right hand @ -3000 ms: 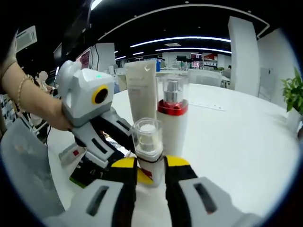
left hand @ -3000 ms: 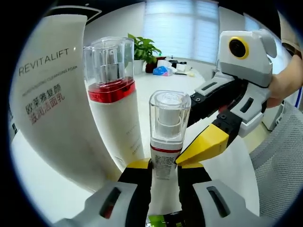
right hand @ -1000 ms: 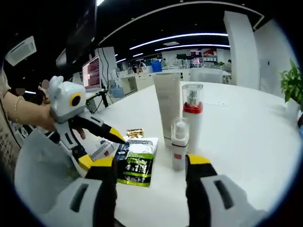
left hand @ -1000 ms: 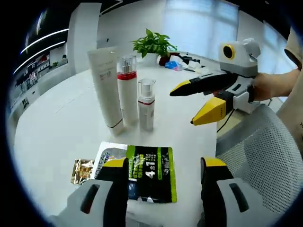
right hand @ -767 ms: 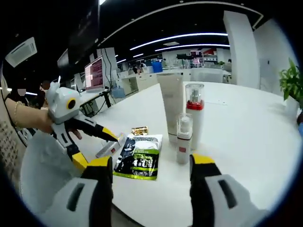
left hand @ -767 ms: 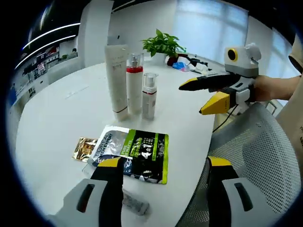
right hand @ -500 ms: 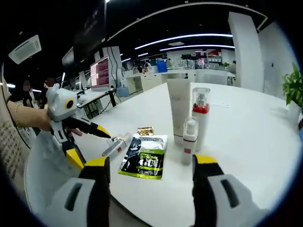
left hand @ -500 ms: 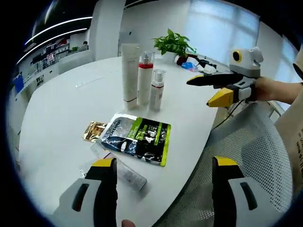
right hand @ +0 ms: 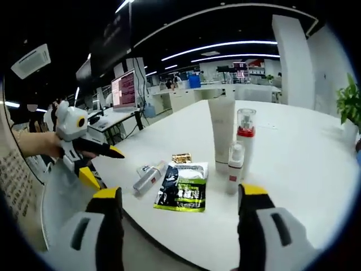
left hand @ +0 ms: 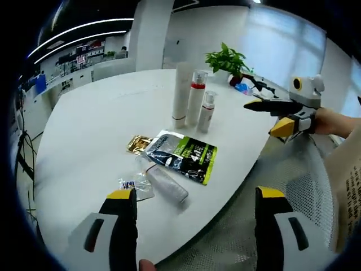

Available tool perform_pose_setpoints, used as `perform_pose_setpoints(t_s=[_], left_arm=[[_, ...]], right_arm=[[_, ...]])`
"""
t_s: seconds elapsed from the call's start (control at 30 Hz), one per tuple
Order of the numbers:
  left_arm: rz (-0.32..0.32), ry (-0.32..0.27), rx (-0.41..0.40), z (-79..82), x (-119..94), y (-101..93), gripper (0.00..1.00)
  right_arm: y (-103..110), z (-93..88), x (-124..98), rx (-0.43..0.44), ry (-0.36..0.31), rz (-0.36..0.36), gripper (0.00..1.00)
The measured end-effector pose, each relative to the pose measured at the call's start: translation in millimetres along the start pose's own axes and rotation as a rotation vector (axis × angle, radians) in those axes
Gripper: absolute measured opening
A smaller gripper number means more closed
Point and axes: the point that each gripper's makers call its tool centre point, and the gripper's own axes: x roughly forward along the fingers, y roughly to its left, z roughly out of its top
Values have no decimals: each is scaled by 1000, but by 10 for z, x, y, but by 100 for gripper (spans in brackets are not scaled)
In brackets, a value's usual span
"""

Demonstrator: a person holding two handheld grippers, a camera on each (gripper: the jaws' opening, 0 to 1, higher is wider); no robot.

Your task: Arrange the skincare products in the storage area until every visible bottle or jar stands upright without overlapping.

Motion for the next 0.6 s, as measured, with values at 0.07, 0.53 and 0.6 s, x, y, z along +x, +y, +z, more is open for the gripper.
perform_pose_setpoints(t_s=[0.07, 0.53, 0.6], left_arm=[[9, -1, -4, -20, -41, -3, 86], [63, -26, -37, -25, -228, 0, 95], [66, -28, -33, -18, -233, 1, 96]], right_arm=[[18, -5, -10, -2, 2, -2, 86], [118, -132, -48, -3, 35, 6, 95], [125, -136, -48, -5, 39, 7, 95]])
